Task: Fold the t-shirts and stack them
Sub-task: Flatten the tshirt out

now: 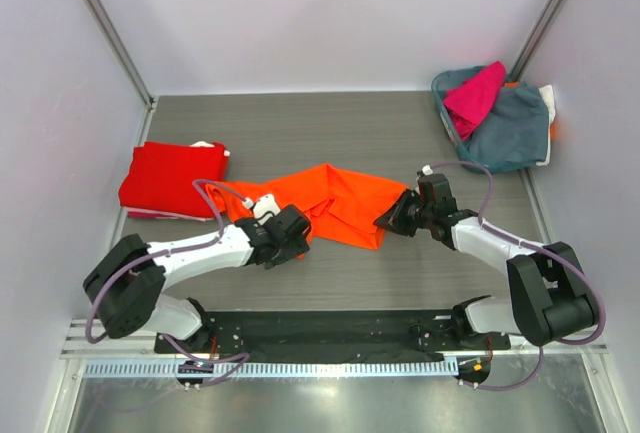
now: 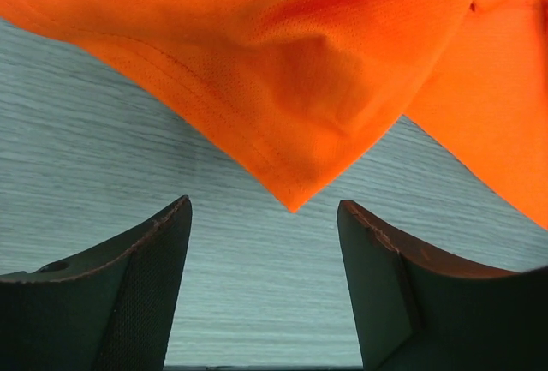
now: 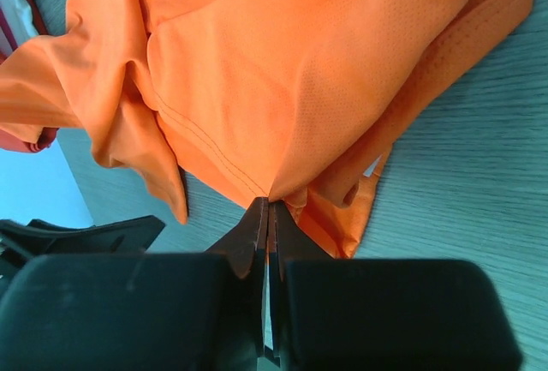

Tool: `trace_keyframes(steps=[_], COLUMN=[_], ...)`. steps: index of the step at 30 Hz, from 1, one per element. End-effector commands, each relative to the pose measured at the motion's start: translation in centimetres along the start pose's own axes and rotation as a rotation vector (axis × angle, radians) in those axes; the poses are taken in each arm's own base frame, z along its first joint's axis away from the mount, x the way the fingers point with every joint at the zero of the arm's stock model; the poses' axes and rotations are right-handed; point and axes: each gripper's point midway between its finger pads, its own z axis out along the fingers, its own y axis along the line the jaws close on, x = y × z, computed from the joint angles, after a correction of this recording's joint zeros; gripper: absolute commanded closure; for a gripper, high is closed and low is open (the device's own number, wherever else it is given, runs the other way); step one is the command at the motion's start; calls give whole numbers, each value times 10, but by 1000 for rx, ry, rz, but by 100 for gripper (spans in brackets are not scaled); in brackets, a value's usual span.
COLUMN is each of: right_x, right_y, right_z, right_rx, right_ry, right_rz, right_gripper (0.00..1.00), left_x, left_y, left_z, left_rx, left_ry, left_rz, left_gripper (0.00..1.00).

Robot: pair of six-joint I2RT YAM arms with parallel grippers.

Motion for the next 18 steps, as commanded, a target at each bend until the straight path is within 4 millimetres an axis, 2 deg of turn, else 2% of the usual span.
trace_keyframes(steps=[1, 5, 11, 14, 16, 17, 18], right_x=[-13, -11, -12, -12, -11, -11, -11], right_y=[22, 20, 20, 22, 22, 22, 22], right_z=[-4, -1, 0, -1, -1, -1, -1], right_rx=[-88, -82, -84, -90, -91, -93, -94], right_ry=[-45, -33, -35, -33, -32, -31, -30], right_rz=[-18, -18, -24, -24, -24, -23, -23], right_gripper=[95, 94, 94, 91, 81, 72, 70], left_x=[-15, -9, 6, 7, 3, 1, 0], left_y=[-25, -31, -37, -30, -19, -17, -14], left_z=[3, 10, 24, 29, 31, 31, 30], left_rx=[32, 6, -35, -80, -131, -140, -155], left_ry=[-71, -72, -50, -54, -81, -91, -96], left_rz=[-27, 35, 92, 110, 120, 122, 127], left_gripper=[31, 41, 46, 51, 53, 54, 56])
